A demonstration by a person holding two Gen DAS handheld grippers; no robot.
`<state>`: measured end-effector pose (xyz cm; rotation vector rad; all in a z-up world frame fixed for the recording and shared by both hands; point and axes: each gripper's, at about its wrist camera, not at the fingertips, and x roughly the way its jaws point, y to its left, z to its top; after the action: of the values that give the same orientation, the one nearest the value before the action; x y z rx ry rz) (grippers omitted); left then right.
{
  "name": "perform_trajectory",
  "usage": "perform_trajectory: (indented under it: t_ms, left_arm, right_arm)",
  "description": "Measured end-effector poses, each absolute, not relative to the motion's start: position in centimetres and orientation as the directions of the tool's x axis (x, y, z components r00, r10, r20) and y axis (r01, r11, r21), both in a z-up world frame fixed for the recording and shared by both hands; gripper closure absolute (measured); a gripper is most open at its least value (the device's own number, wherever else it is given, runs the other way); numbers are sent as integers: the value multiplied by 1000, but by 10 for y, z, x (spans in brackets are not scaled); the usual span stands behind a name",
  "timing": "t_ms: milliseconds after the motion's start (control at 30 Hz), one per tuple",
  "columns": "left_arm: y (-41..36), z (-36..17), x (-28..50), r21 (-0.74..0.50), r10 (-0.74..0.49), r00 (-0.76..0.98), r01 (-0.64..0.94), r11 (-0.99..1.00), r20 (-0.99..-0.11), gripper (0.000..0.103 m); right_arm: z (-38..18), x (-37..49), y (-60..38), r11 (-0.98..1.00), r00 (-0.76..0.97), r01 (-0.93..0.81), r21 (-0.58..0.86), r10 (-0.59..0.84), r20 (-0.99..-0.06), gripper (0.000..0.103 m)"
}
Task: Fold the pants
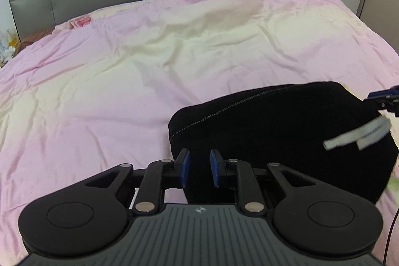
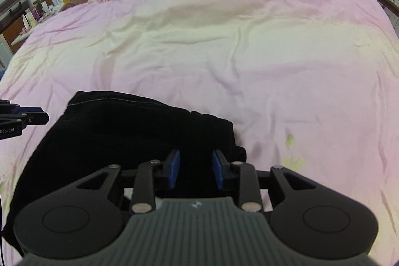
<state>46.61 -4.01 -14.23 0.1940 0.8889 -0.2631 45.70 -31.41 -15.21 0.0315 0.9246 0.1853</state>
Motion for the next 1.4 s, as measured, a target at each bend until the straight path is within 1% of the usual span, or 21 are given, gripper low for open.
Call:
perform_trajectory:
  t_ms: [33,100,233,300,367,433,533,567,600,633,667,767,867,967,1033,1067,1100,1167,1267,1333,1400]
  left_arm:
    - [-42,-137,451,59,-155,607,318,946,-779,76]
    - [-46,-130,423,45,-193,616,348,936,-764,65]
    - [-58,-138,383,21,-223,594,375,927,-773,64]
    - [-65,-163,381,52,-172,540,375,926,-824,64]
    - [-66,-182,379,66,-142,513,366,928,-847,64]
    - [-61,-179,373,59,-134,515,340,939,-846,64]
    - [-53,-154,355,54,-141,560,317,947,-816,62]
    - [-51,-146,345,56,-144,575,315,947,-805,50]
    - [-50,-142,336,56,-147,587,313,948,-796,34]
    - [-49,-141,325,61,-139,598,302,951,-789,27]
    - [-49,-143,317,66,-127,606,287,956,-785,22]
    - [-52,-164,299,63,-104,601,251,966,-793,20]
    - [-56,-189,299,40,-80,582,190,981,-809,21]
    - [-59,-203,309,29,-49,606,118,993,-794,26]
    - [-60,-209,319,18,-39,591,91,996,-805,43]
    - [-59,-209,323,29,-19,586,71,997,-810,60]
    - [-53,-207,323,21,-12,584,49,999,-812,67]
    - [-40,-198,323,-14,-32,566,37,999,-823,72]
    - [-32,-186,314,24,-36,549,101,995,-835,75]
    - [-36,-196,311,88,-4,532,147,985,-847,77]
    - [-37,-216,311,113,11,510,168,979,-860,80]
  right_arm:
    - [-147,444,-315,982,599,-151,111,180,-780,78]
    - [-140,418,-316,981,618,-160,113,188,-763,78]
    - [-146,378,-318,982,632,-156,110,185,-752,78]
    - [-160,367,-320,980,615,-149,131,195,-764,79]
    - [-181,362,-320,983,600,-138,118,177,-780,79]
    - [-197,359,-323,982,580,-120,144,187,-793,79]
    - [-188,350,-326,981,604,-104,163,192,-773,78]
    - [-182,346,-325,981,611,-105,161,191,-769,77]
    - [-178,341,-324,980,620,-108,168,199,-759,77]
    - [-174,336,-322,977,631,-117,180,213,-746,77]
    - [-171,332,-318,975,640,-127,185,223,-735,77]
    - [-171,324,-304,970,653,-160,181,241,-718,77]
    - [-181,325,-289,968,649,-181,174,250,-719,77]
    - [-188,327,-287,968,648,-171,184,251,-719,77]
    - [-190,329,-288,968,651,-164,189,250,-717,77]
    - [-191,331,-289,968,653,-164,189,250,-715,77]
    - [-191,333,-290,968,653,-167,188,252,-714,77]
    - [-192,340,-292,968,654,-172,181,250,-714,77]
    - [-193,348,-296,969,647,-179,168,245,-722,80]
    - [-195,351,-299,967,633,-179,183,255,-731,80]
    - [-199,352,-300,966,624,-183,185,259,-737,81]
